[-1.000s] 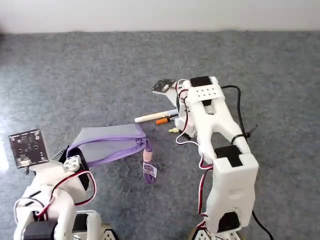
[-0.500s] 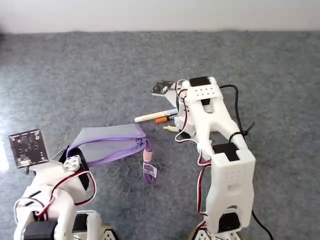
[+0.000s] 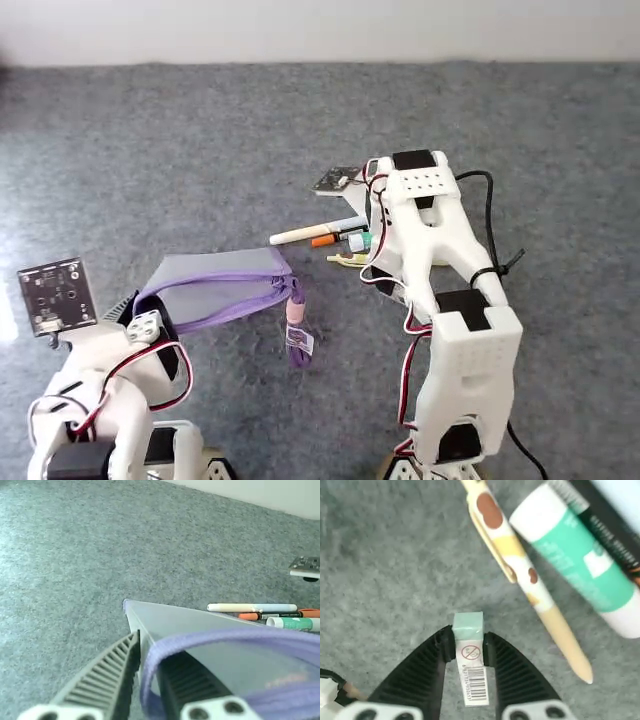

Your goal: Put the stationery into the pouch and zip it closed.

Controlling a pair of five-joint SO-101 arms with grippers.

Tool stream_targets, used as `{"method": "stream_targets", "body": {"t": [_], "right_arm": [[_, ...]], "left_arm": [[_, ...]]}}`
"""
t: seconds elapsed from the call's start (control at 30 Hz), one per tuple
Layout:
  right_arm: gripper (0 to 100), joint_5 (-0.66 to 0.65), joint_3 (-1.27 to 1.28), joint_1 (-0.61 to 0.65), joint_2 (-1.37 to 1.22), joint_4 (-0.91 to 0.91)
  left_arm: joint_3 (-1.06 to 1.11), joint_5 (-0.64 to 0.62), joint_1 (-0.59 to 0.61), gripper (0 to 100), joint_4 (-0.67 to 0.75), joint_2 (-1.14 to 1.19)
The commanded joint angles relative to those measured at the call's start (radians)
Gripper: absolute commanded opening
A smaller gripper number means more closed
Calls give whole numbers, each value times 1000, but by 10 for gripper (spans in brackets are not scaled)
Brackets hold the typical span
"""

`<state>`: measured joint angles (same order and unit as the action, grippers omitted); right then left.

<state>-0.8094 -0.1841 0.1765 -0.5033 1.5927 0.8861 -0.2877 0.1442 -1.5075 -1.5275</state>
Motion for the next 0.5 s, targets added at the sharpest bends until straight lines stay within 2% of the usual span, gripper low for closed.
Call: {"method": "stream_targets", "body": {"t": [0.0,0.2,0.47], "right_arm": [[9,-9,-26,-8,110,42],[9,-5,-25,-7,377,203],[8,146,-12,21,814,203]], "left_arm": [[-2,-14,0,13,40,14],[-5,-12,-3,13,40,14],[-24,-11,-5,13,38,15]]}}
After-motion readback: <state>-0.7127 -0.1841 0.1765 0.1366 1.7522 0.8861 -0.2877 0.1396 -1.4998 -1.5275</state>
